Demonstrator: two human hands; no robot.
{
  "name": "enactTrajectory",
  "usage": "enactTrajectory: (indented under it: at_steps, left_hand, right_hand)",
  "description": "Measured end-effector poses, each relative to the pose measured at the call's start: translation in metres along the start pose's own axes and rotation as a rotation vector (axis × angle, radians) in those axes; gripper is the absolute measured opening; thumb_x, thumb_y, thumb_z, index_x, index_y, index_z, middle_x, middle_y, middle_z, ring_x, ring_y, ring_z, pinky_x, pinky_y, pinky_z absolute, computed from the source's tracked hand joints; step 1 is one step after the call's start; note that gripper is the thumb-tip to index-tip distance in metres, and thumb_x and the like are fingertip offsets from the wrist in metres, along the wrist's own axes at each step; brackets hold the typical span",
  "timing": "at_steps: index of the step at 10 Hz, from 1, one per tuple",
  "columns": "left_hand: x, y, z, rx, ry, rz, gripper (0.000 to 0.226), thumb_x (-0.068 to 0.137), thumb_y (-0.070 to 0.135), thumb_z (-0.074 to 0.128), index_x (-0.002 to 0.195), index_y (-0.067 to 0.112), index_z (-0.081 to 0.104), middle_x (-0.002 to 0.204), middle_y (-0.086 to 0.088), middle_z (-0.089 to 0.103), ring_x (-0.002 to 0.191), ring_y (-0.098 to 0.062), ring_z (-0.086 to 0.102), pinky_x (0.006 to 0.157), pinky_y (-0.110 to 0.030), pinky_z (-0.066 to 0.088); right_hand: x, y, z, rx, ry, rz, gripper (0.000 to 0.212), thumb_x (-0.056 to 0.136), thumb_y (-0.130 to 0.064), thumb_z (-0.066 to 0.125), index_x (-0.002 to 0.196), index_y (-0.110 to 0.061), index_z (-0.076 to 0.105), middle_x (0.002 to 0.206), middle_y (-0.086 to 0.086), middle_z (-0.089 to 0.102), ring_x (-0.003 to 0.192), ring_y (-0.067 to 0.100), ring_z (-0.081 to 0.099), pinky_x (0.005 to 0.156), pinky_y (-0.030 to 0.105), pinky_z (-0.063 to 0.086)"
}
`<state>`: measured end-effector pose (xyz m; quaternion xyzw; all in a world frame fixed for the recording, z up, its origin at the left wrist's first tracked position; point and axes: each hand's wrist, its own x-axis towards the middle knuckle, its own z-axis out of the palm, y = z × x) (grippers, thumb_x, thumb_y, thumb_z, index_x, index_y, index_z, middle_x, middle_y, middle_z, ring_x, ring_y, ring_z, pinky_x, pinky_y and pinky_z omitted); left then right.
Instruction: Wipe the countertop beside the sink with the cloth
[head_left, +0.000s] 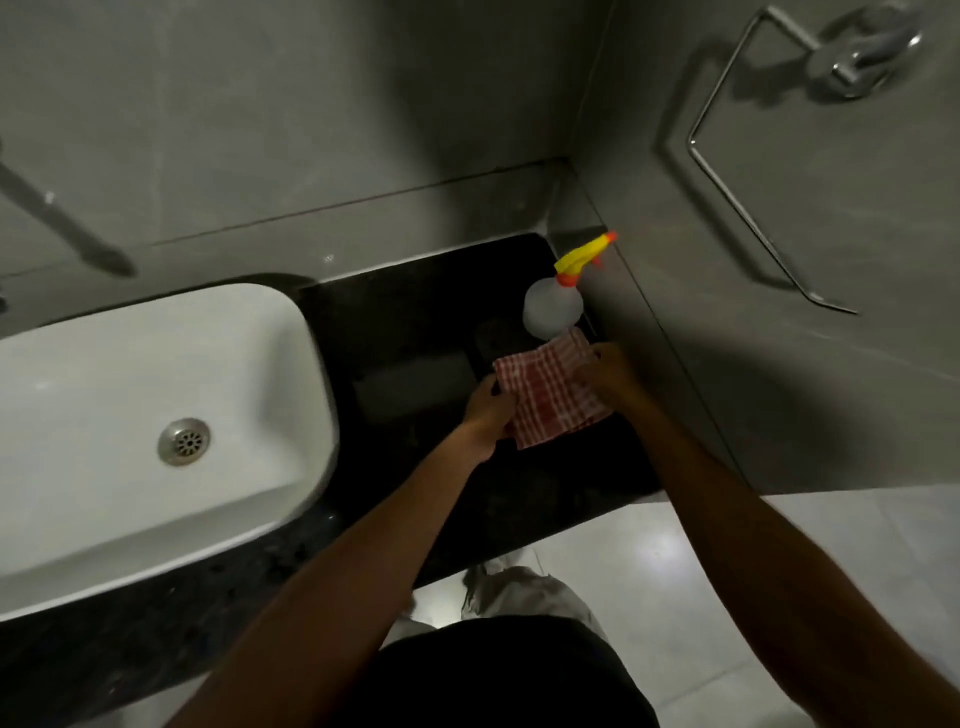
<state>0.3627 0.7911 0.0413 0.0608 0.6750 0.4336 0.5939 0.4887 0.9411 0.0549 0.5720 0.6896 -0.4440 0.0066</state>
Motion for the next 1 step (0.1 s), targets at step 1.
enactTrajectory:
  at_steps: [1]
  left_hand:
    - [-0.0043, 0.0011, 0.006, 0.122, 0.154, 0.092, 0.043, 0.108, 0.015, 0.047, 0.151, 0.015, 0.05, 0.146, -0.011, 0.061, 0.126, -0.029, 0.062, 0.104, -0.036, 0.053]
  right_hand:
    - [0.008, 0.0024, 0.0027, -0.196, 0.074, -0.061, 0.029, 0.1, -0.01, 0.056, 0.123, 0.005, 0.065, 0.126, 0.025, 0.066, 0.115, 0.043, 0.065, 0.093, 0.047, 0.056]
